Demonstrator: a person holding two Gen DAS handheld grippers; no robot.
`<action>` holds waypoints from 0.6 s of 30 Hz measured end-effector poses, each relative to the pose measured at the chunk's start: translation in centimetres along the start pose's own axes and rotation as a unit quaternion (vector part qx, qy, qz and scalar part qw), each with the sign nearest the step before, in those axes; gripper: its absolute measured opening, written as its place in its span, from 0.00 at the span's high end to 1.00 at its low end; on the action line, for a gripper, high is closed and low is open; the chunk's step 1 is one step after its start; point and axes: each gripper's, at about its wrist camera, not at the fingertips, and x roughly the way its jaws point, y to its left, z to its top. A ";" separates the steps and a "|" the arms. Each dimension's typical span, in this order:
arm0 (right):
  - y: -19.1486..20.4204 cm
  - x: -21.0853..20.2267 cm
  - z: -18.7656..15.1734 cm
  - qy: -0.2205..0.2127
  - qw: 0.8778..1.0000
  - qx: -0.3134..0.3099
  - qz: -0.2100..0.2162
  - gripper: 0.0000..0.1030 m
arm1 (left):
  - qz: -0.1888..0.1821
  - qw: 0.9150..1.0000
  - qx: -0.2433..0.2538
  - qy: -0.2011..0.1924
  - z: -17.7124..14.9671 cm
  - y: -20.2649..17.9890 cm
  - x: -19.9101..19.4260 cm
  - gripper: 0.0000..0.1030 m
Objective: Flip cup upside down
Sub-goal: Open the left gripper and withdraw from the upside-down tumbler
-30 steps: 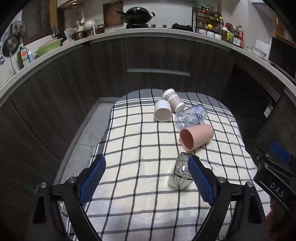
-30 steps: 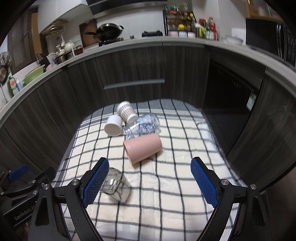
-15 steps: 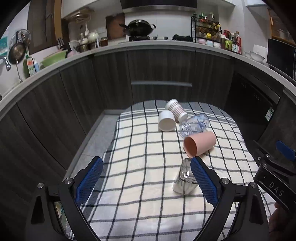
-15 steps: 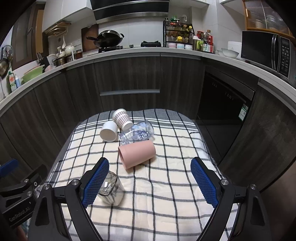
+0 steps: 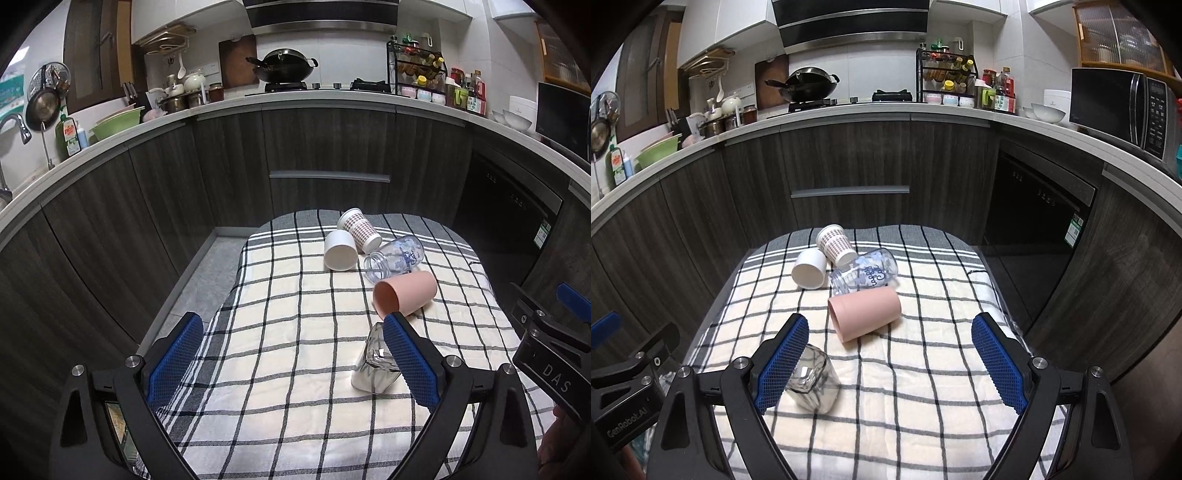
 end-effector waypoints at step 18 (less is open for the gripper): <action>-0.1 -0.2 0.1 -0.001 1.000 0.000 0.000 0.13 | -0.002 1.000 -0.001 0.002 -0.1 0.2 -0.1 0.03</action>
